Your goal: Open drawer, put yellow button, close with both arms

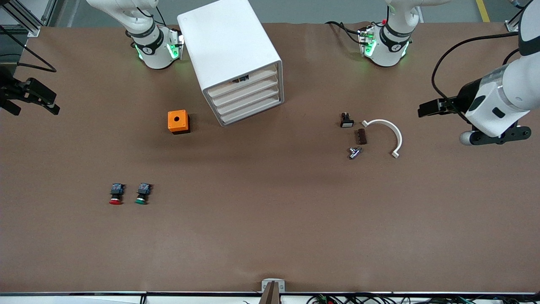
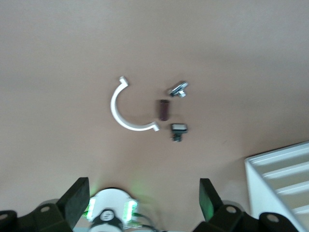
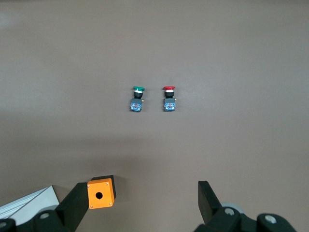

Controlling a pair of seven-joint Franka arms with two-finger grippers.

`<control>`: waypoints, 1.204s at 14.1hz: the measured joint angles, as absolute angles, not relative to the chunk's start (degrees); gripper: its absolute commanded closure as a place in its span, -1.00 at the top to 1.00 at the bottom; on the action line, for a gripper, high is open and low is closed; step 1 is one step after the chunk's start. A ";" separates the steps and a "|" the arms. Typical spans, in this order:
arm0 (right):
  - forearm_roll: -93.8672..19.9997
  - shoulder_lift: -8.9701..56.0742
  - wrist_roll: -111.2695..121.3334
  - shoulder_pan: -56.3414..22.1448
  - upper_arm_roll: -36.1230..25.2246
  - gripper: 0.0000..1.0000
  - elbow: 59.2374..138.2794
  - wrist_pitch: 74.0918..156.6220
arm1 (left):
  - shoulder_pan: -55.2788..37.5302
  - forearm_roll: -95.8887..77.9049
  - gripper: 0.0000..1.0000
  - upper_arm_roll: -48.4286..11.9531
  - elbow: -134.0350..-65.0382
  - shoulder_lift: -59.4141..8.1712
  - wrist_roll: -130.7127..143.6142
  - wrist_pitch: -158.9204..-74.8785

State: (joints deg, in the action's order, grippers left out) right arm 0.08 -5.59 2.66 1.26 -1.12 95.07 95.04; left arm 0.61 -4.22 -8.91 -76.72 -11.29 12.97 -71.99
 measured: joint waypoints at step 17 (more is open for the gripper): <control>0.07 -5.59 -1.48 1.26 -1.09 1.00 95.54 94.47 | -3.64 -0.85 1.00 2.60 -106.93 11.22 -2.00 -96.60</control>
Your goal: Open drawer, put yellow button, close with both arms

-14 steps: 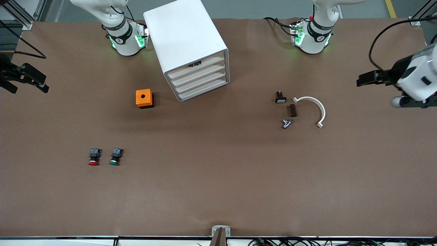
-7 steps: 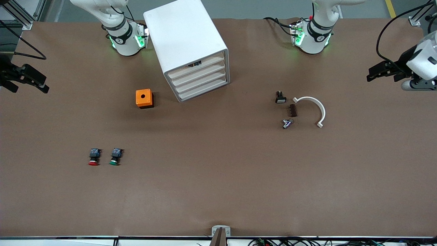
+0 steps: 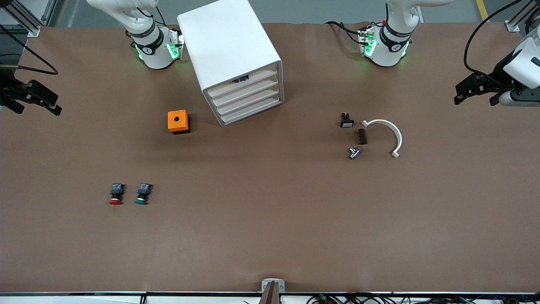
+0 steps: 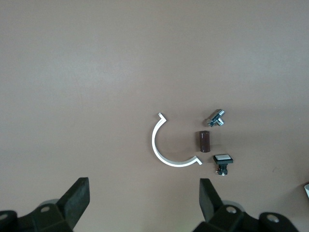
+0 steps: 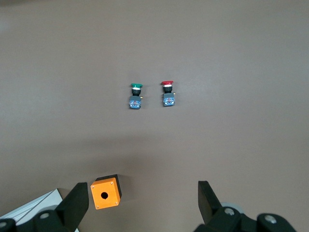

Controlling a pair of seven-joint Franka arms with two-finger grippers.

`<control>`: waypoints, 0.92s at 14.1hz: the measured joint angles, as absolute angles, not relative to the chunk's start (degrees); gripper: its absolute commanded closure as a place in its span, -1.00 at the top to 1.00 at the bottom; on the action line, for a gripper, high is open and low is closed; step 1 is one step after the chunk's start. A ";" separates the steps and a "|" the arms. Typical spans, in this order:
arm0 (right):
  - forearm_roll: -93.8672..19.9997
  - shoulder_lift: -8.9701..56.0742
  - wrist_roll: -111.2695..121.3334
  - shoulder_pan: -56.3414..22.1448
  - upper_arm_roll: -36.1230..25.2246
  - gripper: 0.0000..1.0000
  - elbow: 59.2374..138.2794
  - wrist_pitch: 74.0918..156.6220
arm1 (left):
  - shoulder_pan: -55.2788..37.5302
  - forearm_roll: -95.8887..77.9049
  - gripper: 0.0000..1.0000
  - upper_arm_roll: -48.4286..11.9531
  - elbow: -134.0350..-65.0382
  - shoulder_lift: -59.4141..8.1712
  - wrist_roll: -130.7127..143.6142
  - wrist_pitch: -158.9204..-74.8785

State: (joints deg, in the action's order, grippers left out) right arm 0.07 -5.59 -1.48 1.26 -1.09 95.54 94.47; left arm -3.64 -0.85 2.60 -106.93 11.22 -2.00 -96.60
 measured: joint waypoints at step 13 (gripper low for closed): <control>0.07 -5.59 -1.63 1.26 -1.11 1.00 95.57 94.45 | -3.68 -0.85 1.00 1.61 -102.07 11.24 -0.39 -89.45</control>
